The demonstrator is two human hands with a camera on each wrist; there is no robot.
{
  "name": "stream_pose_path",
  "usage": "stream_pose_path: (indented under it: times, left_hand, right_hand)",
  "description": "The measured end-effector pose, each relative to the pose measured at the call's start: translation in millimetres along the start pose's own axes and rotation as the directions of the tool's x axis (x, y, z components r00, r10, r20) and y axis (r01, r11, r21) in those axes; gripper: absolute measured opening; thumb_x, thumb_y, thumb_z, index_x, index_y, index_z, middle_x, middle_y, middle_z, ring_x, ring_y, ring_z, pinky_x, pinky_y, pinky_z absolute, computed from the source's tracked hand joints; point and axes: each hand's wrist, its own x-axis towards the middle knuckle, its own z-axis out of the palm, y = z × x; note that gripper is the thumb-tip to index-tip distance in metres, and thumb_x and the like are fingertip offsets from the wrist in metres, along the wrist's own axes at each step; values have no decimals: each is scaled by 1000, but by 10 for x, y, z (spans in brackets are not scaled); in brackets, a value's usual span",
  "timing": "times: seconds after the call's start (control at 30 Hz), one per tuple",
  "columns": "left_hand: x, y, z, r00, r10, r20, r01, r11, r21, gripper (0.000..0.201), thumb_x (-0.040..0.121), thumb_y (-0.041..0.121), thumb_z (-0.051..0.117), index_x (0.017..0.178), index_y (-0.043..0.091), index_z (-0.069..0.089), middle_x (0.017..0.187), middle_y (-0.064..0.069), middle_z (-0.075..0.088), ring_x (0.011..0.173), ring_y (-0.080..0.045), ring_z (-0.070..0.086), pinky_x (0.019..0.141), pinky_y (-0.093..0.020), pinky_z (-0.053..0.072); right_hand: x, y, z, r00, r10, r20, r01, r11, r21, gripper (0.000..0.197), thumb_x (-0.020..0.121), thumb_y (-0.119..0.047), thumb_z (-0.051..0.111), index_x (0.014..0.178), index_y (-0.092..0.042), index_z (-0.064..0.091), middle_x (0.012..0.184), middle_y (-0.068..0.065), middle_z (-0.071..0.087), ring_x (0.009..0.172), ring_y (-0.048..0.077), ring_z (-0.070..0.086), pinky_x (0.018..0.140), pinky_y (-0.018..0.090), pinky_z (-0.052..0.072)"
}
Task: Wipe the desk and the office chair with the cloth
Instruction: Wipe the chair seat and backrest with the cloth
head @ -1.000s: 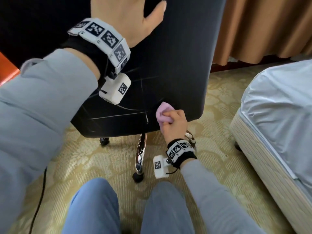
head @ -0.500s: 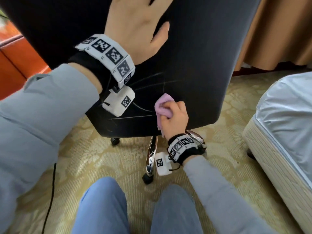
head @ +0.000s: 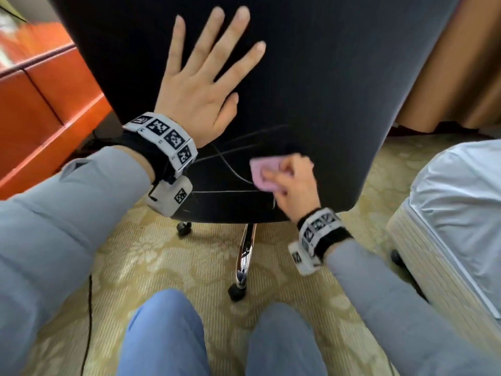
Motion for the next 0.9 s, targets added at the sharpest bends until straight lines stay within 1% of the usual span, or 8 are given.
stream_pose_path:
  times: [0.1, 0.27, 0.37, 0.5, 0.57, 0.67, 0.77, 0.9]
  left_hand:
    - [-2, 5, -3, 1000, 23, 11, -23, 1000, 5, 67, 99, 29, 39, 160, 29, 10, 167, -10, 4, 154, -33, 2, 120, -63, 2]
    - [-10, -10, -5, 999, 35, 14, -34, 999, -13, 67, 99, 32, 38, 160, 29, 9, 167, -10, 5, 154, -32, 3, 120, -63, 2]
    - [9, -13, -9, 999, 42, -1, -42, 999, -22, 65, 100, 32, 35, 160, 29, 10, 167, -10, 7, 154, -31, 4, 120, -62, 3]
    - [-7, -15, 8, 999, 35, 4, -35, 999, -1, 69, 97, 27, 38, 160, 29, 11, 167, -9, 6, 154, -31, 3, 120, -62, 3]
    - [-28, 4, -2, 999, 41, 12, -41, 999, 2, 70, 97, 26, 39, 160, 30, 10, 167, -9, 5, 154, -31, 3, 120, -62, 3]
    - [-9, 20, -45, 999, 26, 21, -26, 1000, -9, 69, 96, 28, 38, 160, 30, 10, 167, -8, 5, 154, -30, 3, 120, -62, 4]
    - [-12, 21, -31, 999, 21, 34, -21, 1000, -8, 69, 96, 30, 38, 160, 31, 10, 167, -8, 5, 154, -30, 2, 120, -63, 4]
    - [-38, 41, -21, 999, -5, 54, 7, 999, -40, 67, 98, 37, 35, 159, 32, 9, 167, -7, 7, 154, -28, 5, 121, -60, 3]
  right_hand:
    - [-199, 76, 57, 990, -60, 128, 76, 990, -123, 44, 70, 5, 75, 106, -21, 75, 95, 7, 48, 89, 21, 41, 73, 30, 39]
    - [1058, -289, -580, 910, -274, -310, 251, 961, -112, 23, 78, -1, 71, 94, -16, 78, 88, 17, 57, 82, 31, 51, 69, 41, 44]
    - [1267, -352, -636, 893, -218, -393, 197, 976, -94, 16, 80, -4, 74, 89, -16, 78, 86, 16, 57, 82, 30, 54, 70, 34, 45]
    - [144, -25, 68, 992, -90, -87, 90, 996, -4, 34, 71, 3, 77, 93, -19, 63, 86, 18, 53, 77, 33, 50, 68, 38, 43]
    - [-456, 128, 308, 990, -23, 137, 36, 995, -92, 42, 73, -1, 80, 104, -23, 63, 87, 11, 50, 79, 28, 48, 65, 30, 40]
    - [-508, 187, 312, 981, -30, 193, 61, 986, -152, 38, 76, -1, 76, 109, -19, 72, 88, 7, 49, 81, 25, 47, 58, 33, 46]
    - [150, -9, -47, 981, -186, -62, 177, 976, -128, 35, 79, 0, 67, 108, -17, 73, 93, 7, 46, 80, 28, 48, 62, 36, 43]
    - [915, -194, -488, 899, -234, -370, 189, 970, -153, 24, 85, -3, 68, 106, -14, 76, 90, 17, 54, 78, 32, 54, 71, 29, 43]
